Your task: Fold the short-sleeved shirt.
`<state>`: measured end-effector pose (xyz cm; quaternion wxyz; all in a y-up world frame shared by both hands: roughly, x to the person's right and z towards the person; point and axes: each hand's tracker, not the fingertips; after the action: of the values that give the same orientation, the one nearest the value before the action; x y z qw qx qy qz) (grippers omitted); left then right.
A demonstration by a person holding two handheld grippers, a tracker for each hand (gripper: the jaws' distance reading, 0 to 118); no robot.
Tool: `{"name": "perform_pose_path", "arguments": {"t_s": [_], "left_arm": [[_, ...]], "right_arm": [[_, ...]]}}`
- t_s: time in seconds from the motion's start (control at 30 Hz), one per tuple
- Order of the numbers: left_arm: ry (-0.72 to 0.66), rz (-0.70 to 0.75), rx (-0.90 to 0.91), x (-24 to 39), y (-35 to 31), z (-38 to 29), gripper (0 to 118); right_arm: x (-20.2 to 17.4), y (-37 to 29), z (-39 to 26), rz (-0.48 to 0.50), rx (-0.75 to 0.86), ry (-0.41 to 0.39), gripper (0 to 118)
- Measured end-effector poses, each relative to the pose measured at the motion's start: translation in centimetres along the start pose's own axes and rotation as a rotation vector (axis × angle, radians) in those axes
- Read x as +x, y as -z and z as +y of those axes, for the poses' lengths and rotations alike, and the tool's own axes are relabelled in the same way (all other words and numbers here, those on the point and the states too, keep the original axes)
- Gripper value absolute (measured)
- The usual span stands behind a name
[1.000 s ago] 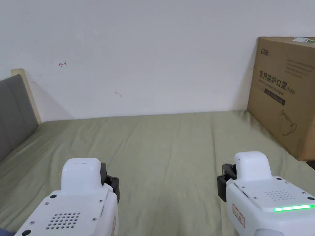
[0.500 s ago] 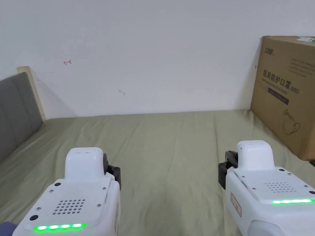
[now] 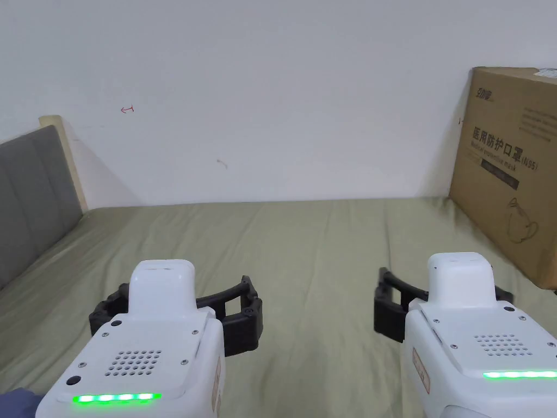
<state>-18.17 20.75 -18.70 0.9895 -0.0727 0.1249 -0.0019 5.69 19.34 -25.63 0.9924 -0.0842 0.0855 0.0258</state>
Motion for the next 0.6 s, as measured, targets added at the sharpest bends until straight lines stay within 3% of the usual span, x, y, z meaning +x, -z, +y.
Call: {"name": "perform_pose_path", "arguments": {"t_s": [0.07,0.1,0.6], "left_arm": [[-0.006,0.024,0.007,-0.1,0.0,0.2,114],[-0.004,0.037,0.002,0.0,0.0,0.4,115],[0.068,-0.038,-0.064,1.4,-0.1,0.7,115]], "right_arm": [[0.1,-0.1,-0.1,0.010,0.015,0.001,109],[0.0,-0.4,-0.1,0.006,0.030,0.002,115],[0.2,0.3,-0.1,-0.018,-0.009,-0.002,115]]}}
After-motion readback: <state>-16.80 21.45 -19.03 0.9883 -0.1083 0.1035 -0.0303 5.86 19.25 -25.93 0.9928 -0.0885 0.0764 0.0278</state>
